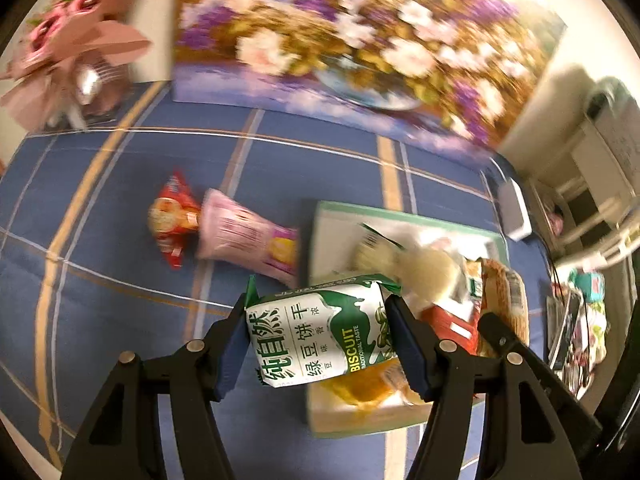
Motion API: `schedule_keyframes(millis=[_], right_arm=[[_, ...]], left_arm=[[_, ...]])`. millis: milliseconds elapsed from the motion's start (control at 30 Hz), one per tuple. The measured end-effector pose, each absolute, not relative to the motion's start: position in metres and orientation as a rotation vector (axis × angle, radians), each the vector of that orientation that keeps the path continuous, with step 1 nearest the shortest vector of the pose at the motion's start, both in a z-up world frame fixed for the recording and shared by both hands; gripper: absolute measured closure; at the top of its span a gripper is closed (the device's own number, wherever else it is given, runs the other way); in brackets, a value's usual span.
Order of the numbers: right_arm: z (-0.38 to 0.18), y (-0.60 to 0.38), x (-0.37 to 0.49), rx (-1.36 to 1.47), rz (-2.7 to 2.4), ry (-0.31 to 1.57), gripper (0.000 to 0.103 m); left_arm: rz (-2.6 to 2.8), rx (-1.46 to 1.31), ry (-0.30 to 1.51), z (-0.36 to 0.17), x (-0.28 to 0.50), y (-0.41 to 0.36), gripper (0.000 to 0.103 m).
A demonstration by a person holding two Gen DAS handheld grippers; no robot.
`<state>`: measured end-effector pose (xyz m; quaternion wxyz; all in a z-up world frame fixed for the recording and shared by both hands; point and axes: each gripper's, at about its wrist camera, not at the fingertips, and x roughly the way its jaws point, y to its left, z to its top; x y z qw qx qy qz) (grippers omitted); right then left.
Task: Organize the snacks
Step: 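Carry the biscuit box and bread pack over the white tray, then open both tools to release the biscuit box and bread pack into the tray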
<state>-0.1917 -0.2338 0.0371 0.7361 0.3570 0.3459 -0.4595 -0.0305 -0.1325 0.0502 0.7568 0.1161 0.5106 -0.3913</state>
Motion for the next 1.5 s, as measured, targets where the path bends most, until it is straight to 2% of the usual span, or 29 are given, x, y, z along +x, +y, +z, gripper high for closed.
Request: schedule_keyframes(millis=[333,1067,1133,1200,1400,1433,1500], right_arm=[[0.025,-0.262,-0.228,0.887,-1.084,0.745,0.055],[-0.018,-0.290,-0.246,0.991,-1.136,0.806,0.055],[-0.020,-0.290,-0.245,0.993,-1.127,0.814,0.055],[-0.020,-0.290,-0.243,0.990,-1.126,0.818,0.055],[-0.016,-0.289,-0.241,0.974,-1.122,0.822,0.054],[-0.015,-0.289,-0.241,0.972,-1.121,0.825,0.052],[-0.014,-0.289,-0.241,0.974,-1.125,0.823,0.036]], left_arm=[[-0.936,0.372,1.116,0.028,-0.067,-0.173,0.036],[-0.992,0.438,1.063,-0.008,-0.085,-0.213,0.035],[-1.001,0.438,1.065,-0.006,-0.085,-0.213,0.034],[-1.009,0.426,1.067,-0.003,-0.086,-0.213,0.026],[-0.990,0.435,1.057,0.007,-0.085,-0.210,0.026],[-0.982,0.430,1.065,0.008,-0.082,-0.209,0.025],[-0.952,0.426,1.081,0.011,-0.077,-0.207,0.024]])
